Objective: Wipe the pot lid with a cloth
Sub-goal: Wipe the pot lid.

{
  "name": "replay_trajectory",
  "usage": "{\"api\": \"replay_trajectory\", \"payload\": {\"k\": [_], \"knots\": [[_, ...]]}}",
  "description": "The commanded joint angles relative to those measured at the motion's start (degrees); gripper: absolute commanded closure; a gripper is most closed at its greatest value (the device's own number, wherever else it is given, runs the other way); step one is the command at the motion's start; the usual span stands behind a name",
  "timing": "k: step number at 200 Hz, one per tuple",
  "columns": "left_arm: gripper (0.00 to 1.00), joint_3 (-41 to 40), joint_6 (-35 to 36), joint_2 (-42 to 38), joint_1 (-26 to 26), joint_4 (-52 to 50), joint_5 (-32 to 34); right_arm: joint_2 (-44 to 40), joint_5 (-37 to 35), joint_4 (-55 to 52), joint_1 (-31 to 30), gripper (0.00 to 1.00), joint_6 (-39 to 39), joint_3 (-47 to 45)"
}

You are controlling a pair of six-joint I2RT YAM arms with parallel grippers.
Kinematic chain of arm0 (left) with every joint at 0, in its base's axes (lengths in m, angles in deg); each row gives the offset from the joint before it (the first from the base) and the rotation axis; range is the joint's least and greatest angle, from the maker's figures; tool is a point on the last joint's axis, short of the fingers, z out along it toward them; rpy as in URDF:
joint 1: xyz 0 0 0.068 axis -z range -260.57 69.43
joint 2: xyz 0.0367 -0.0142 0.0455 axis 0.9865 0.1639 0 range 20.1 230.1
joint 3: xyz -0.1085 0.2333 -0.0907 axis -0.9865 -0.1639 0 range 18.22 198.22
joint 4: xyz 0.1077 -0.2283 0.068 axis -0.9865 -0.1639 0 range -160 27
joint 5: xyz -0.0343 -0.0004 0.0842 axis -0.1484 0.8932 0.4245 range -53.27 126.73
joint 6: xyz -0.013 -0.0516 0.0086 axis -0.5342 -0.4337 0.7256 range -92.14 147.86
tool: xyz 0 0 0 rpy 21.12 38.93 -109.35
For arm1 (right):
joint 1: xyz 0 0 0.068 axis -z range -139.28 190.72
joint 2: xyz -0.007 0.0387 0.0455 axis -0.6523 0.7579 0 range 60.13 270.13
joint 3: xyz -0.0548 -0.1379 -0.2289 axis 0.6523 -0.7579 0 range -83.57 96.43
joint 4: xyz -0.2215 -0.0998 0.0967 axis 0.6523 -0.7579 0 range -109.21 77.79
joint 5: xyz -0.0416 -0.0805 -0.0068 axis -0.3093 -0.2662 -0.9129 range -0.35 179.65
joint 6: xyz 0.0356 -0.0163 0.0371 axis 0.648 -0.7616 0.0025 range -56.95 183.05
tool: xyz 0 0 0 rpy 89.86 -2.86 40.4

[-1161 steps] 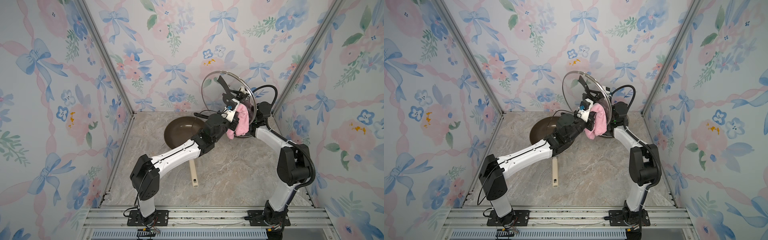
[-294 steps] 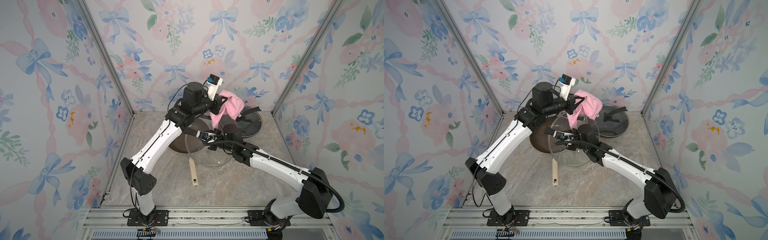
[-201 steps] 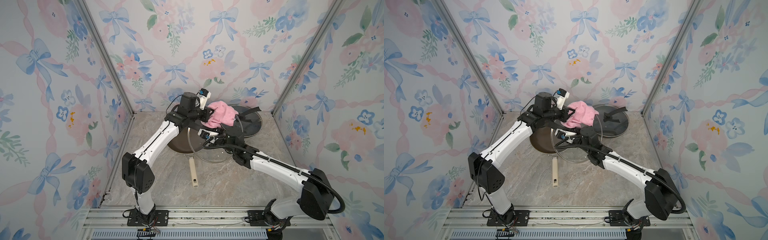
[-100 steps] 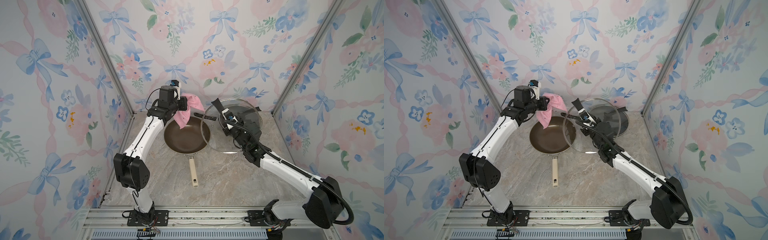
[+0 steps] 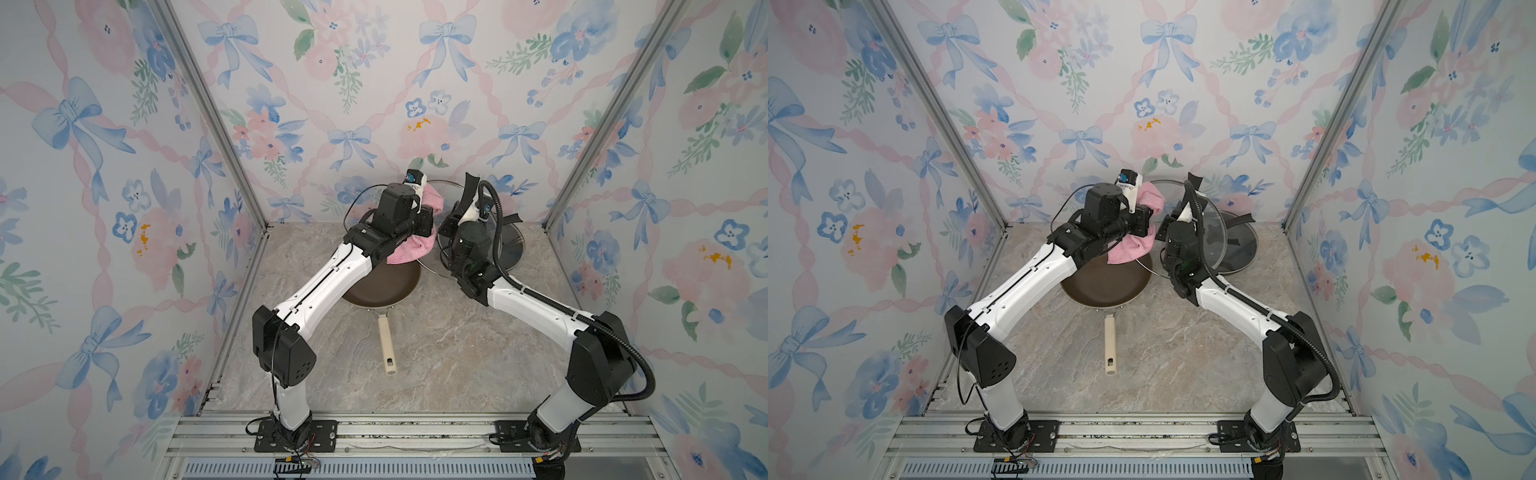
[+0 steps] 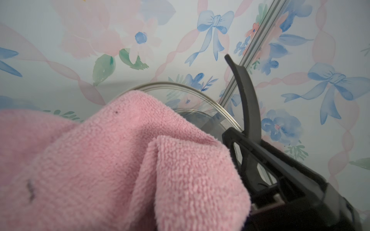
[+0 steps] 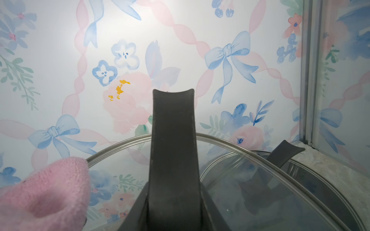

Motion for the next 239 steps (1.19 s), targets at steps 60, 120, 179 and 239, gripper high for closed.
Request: {"api": "replay_trajectory", "payload": {"k": [60,120,179,239], "knots": [[1.0,-10.3,5.0,0.6,9.5,-6.3,4.3,-0.8,-4.9,3.5,4.8,1.0,25.4,14.7],[1.0,-13.2,9.5,-4.1,11.3,-8.4,2.5,-2.5,-1.1,11.1,5.8,1.0,10.8,10.1],[1.0,-5.3,14.0,-4.5,3.3,-8.6,7.9,-9.1,34.8,25.8,7.2,1.0,-5.1,-5.1],[1.0,7.8,12.8,5.3,-4.3,-8.7,6.9,-18.6,56.2,14.6,5.7,1.0,-14.0,-10.0]]}}
